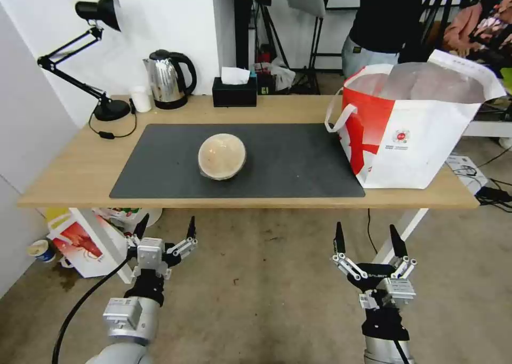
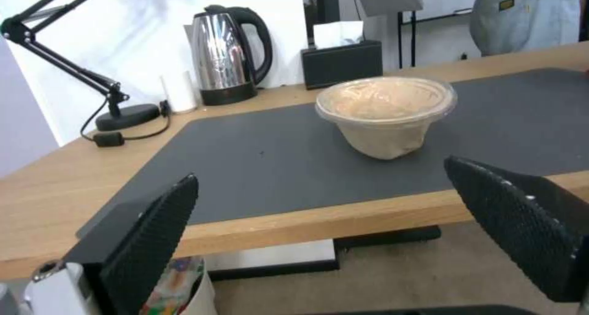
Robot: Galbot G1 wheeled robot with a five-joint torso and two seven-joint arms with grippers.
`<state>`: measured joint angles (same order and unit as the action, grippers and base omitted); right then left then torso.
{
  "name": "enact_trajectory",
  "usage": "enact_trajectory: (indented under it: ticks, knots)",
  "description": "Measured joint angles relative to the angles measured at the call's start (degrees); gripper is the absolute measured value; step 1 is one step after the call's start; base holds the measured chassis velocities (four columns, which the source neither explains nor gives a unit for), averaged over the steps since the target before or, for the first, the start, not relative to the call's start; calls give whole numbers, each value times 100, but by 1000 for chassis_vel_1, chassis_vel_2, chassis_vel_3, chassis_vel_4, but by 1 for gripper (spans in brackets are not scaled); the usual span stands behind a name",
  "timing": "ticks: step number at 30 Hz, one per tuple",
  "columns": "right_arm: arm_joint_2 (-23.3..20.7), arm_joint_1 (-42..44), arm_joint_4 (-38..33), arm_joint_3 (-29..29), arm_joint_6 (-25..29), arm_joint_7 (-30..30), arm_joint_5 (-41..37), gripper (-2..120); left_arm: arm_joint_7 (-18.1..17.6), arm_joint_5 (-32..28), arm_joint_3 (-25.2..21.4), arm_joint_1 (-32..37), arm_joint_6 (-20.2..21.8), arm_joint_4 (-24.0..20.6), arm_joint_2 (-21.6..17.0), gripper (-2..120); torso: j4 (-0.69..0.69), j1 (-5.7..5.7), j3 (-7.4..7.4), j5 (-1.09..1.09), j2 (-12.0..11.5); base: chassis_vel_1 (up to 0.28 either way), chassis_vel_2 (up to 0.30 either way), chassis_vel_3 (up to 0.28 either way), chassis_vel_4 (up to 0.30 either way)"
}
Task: Pick up the trash from the table and place it into the takeout bag.
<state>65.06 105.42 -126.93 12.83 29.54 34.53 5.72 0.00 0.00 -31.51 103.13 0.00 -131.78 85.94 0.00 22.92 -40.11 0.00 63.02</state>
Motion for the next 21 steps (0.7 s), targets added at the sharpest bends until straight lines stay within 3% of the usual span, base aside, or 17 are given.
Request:
enact_trajectory:
  ticks: [5,12,16,17,21]
  knots:
    - [0,0,-1,0,1,0,1,100,-22,0,4,1,0,0,-1,100,0,0,0,0,0,0,0,0,0]
    - [0,0,-2,0,1,0,0,100,-410,-136,125,41,23,-130,-43,100,0,0,0,0,0,0,0,0,0]
    - [0,0,-2,1,1,0,1,100,-1267,-471,406,131,104,-458,-134,100,0,0,0,0,0,0,0,0,0]
    - [0,0,-2,1,1,0,1,100,-1267,-471,406,131,104,-458,-134,100,0,0,0,0,0,0,0,0,0]
    - [0,0,-2,1,1,0,0,100,-2071,-785,666,218,180,-764,-221,100,0,0,0,0,0,0,0,0,0]
